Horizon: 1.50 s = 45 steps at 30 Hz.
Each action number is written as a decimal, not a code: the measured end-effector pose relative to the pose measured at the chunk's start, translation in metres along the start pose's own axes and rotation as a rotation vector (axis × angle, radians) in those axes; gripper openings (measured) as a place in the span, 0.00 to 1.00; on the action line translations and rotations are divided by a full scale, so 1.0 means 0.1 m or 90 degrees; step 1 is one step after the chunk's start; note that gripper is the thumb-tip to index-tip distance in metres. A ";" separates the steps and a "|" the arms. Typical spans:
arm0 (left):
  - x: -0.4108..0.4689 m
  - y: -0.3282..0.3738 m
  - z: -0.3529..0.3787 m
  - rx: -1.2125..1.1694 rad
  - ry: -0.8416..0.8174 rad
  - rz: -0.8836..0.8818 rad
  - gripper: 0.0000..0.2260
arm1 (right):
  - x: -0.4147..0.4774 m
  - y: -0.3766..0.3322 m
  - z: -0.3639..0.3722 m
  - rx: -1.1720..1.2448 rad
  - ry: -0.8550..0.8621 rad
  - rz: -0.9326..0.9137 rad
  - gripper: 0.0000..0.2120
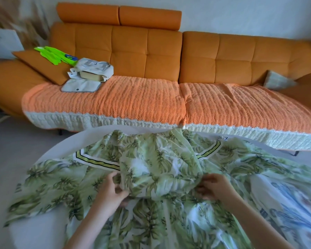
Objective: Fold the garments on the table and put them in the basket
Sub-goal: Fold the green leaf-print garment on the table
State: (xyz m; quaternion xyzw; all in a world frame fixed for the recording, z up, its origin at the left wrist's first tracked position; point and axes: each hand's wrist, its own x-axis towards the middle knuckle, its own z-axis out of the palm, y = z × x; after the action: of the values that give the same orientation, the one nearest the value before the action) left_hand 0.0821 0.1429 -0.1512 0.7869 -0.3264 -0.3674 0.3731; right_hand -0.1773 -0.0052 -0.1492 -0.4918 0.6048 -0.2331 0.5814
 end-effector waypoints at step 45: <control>0.38 0.25 0.75 0.346 0.075 0.315 0.28 | 0.76 -0.45 0.58 -0.705 -0.038 -0.453 0.31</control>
State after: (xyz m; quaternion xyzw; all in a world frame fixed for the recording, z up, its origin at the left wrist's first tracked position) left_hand 0.0339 0.0736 -0.1773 0.7742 -0.5706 -0.1202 0.2463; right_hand -0.0964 -0.0723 -0.1592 -0.8945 0.4193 -0.0514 0.1462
